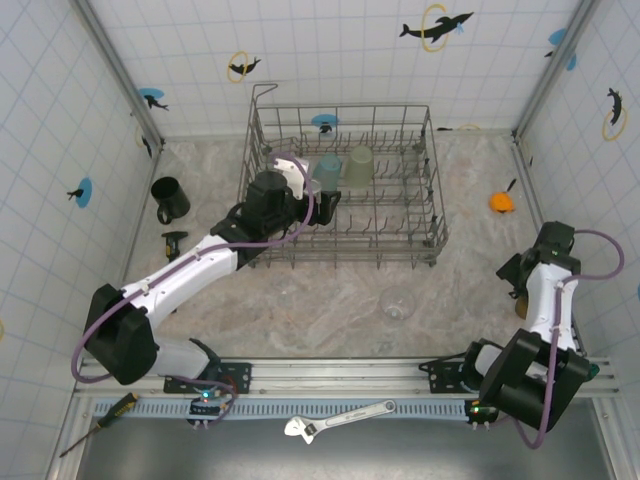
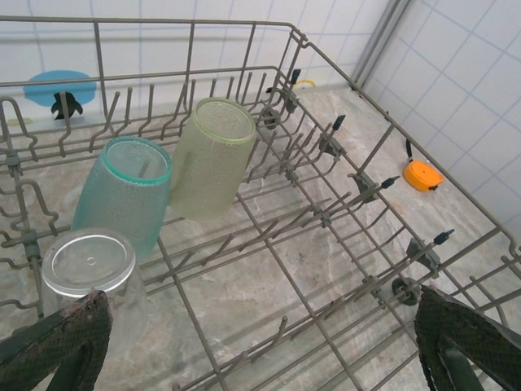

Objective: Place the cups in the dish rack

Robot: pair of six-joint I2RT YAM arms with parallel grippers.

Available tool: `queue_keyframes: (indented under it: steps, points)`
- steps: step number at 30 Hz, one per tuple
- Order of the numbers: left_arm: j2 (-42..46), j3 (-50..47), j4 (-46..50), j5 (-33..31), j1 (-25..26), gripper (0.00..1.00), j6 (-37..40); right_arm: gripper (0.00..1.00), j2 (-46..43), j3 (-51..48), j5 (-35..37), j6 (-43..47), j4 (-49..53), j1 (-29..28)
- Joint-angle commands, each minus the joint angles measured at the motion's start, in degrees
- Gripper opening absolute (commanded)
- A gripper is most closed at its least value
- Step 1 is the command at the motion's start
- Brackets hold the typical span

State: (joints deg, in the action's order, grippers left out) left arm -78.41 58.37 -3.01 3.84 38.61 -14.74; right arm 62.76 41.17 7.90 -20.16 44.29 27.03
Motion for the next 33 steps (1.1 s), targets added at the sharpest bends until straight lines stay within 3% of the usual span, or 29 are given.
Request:
queue_keyframes:
  steps: [1, 8, 15, 18, 24, 33]
  points:
    - [-0.34, 0.38, 0.72, -1.25, 0.51, 0.98, 2.05, 0.72, 0.65, 0.07, 0.62, 0.39, -1.62, 0.24]
    - [-0.35, 0.50, 0.88, -1.29, 0.59, 0.98, 2.12, 0.54, 2.64, 0.47, 0.79, 0.41, -2.46, 0.27]
    - [-0.43, 0.52, 0.98, -1.09, 0.68, 0.98, 2.30, 0.44, 5.00, 1.68, 0.68, 0.55, -2.33, 0.25]
    - [-0.51, 0.61, 1.03, -1.04, 0.76, 0.97, 2.42, 0.32, 5.79, 2.69, 0.70, 0.60, -2.10, 0.29]
    - [-0.34, 0.87, 1.49, -1.78, 0.76, 0.98, 2.89, 0.00, 5.77, 2.76, -0.96, -0.07, -2.71, 0.15]
    - [-0.95, 1.47, 2.20, -1.99, 0.76, 0.98, 3.09, 0.00, 5.05, 9.77, -1.93, -2.11, 0.27, -5.81]
